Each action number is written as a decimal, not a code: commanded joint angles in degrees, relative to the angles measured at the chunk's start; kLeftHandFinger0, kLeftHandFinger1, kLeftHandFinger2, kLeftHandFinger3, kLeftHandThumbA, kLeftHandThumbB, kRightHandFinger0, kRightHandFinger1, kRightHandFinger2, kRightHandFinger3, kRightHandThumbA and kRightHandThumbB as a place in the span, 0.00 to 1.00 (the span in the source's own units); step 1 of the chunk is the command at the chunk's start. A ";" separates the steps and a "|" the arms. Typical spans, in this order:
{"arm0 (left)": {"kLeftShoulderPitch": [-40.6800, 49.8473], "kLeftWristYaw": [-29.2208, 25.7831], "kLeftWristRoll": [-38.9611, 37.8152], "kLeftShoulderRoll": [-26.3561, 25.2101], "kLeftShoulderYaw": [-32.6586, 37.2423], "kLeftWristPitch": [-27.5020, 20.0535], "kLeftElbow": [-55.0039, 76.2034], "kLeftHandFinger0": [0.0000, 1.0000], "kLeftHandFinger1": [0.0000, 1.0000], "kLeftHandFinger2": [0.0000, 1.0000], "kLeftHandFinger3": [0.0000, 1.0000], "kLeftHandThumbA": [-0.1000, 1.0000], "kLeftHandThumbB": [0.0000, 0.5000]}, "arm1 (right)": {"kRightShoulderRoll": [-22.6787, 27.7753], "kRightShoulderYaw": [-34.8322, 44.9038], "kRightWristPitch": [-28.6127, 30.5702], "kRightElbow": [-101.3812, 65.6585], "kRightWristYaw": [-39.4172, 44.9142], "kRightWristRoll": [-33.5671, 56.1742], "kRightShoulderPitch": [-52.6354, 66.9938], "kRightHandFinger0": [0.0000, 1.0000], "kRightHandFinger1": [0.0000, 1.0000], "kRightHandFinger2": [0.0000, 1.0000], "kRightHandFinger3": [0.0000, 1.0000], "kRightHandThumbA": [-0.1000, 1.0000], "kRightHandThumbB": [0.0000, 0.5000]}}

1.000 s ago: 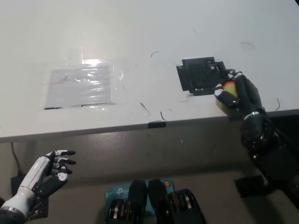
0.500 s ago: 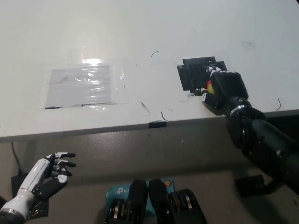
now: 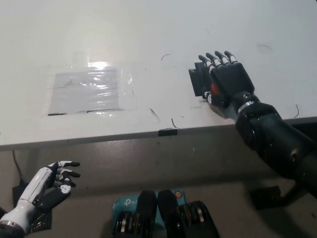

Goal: The robot uses right hand to squeeze a small tennis ball placed on the black area of the table

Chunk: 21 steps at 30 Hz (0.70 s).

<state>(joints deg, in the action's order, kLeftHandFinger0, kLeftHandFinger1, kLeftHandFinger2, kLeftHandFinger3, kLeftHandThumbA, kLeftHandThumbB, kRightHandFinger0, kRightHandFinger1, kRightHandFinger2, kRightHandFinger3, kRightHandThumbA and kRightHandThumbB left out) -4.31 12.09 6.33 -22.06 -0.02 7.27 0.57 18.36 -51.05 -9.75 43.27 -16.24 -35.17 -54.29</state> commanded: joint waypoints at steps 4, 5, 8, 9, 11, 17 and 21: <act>-0.38 0.24 -0.87 -1.41 -1.14 -2.01 1.13 0.45 0.51 0.61 0.71 0.14 0.17 | 1.45 4.54 -0.97 -6.66 7.19 -4.18 -1.12 1.00 1.00 1.00 1.00 0.83 0.99; -0.35 0.14 -0.38 -1.53 -0.99 -2.05 1.09 0.45 0.51 0.61 0.71 0.16 0.17 | 1.55 5.17 -1.05 -7.65 7.91 -4.15 -0.82 1.00 1.00 1.00 1.00 0.81 0.97; -0.46 0.01 -0.03 -1.53 -0.87 -2.18 0.92 0.45 0.50 0.60 0.71 0.19 0.18 | 1.85 7.17 -1.03 -10.30 10.16 -4.11 -0.08 1.00 1.00 1.00 1.00 0.76 0.91; -0.46 0.04 -0.02 -1.55 -0.87 -2.04 1.02 0.45 0.51 0.61 0.71 0.19 0.17 | 2.12 7.88 -1.29 -11.57 10.91 -4.46 0.31 1.00 1.00 1.00 1.00 0.77 0.86; -0.12 -0.03 0.00 -1.57 -0.92 -2.30 1.16 0.45 0.51 0.61 0.71 0.19 0.17 | 2.94 9.62 -1.43 -15.15 12.06 -4.40 1.37 1.00 1.00 1.00 1.00 0.77 0.82; 1.04 0.25 -1.16 -1.63 -1.77 -1.65 1.44 0.47 0.53 0.62 0.72 0.17 0.17 | 5.67 21.13 -3.55 -34.00 14.66 0.16 8.86 1.00 1.00 1.00 1.00 0.43 0.53; 1.00 -0.01 -0.05 -1.90 -1.41 -1.43 1.45 0.45 0.53 0.61 0.71 0.16 0.15 | 6.33 31.70 -1.70 -47.10 10.00 3.62 17.19 0.55 0.92 1.00 1.00 0.32 0.30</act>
<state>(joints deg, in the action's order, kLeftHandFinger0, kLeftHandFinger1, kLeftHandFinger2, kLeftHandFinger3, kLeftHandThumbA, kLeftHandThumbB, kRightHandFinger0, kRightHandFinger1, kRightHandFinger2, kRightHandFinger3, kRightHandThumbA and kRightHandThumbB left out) -3.43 12.09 6.28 -22.03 -0.41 7.10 0.43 22.05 -29.54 -11.84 9.33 -4.61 -36.29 -41.40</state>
